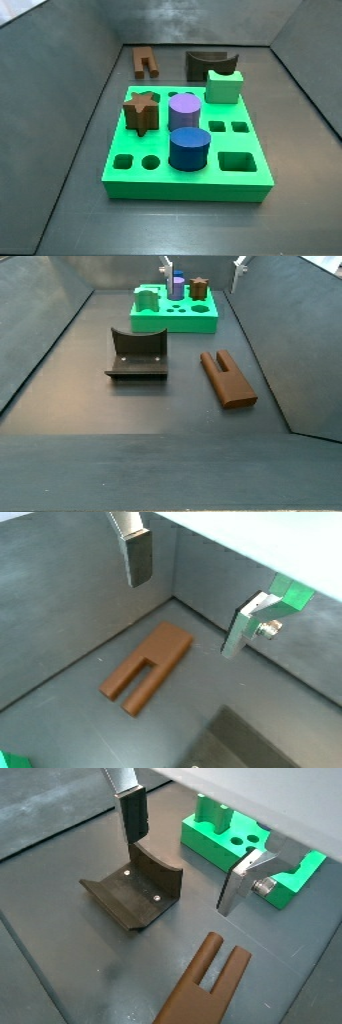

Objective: Pick up the square-circle object. Move up. Rotate the square-circle object. Place the square-circle object on the fixture. Regrasp the square-circle object. Move to above the board. Insert the square-circle object.
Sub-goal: Pick up the square-circle object.

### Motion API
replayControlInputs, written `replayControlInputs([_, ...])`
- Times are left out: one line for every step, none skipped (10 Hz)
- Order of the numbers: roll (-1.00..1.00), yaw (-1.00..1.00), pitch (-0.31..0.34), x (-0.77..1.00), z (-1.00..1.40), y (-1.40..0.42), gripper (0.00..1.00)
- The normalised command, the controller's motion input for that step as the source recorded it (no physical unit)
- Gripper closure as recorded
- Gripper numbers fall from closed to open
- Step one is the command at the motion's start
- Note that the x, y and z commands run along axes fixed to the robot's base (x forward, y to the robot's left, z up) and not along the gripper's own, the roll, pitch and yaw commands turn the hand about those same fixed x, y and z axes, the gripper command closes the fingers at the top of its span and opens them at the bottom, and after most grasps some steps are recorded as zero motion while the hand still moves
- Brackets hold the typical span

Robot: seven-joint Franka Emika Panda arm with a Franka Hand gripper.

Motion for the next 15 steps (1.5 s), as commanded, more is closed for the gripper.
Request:
replayControlInputs([0.0, 0.24, 0.0, -0.98, -1.0, -0.05, 0.0])
replayControlInputs([0.0, 0.3, 0.0, -0.93, -1.0, -0.05, 0.0])
replayControlInputs([0.02, 0.41, -0.007, -0.84, -1.0, -0.03, 0.0])
replayControlInputs([0.03, 0.42, -0.004, -0.81, -1.0, -0.02, 0.0])
replayControlInputs([0.02, 0.43, 0.0, -0.8, -1.0, -0.02, 0.0])
replayControlInputs([0.03, 0.46, -0.001, -0.29, -1.0, 0.0, 0.0])
replayControlInputs([-0.06, 0.43, -0.01, 0.45, -1.0, 0.0, 0.0])
replayControlInputs([-0.23, 0.28, -0.06, 0.75, -0.92, 0.04, 0.0])
replayControlInputs([-0.2, 0.13, -0.043, 0.93, -0.82, 0.18, 0.0])
replayControlInputs([-0.07, 0.03, 0.0, 0.84, -0.84, 0.11, 0.0])
replayControlInputs([-0.12, -0.13, -0.086, 0.42, -0.84, 0.04, 0.0])
replayControlInputs([-0.16, -0.23, -0.117, 0.09, -0.77, 0.0, 0.0])
replayControlInputs([-0.18, -0.17, -0.143, 0.14, -0.72, 0.0, 0.0])
replayControlInputs([-0.15, -0.13, -0.137, 0.2, -0.75, 0.05, 0.0])
replayControlInputs([-0.24, -0.11, -0.15, 0.02, -0.64, 0.07, 0.0])
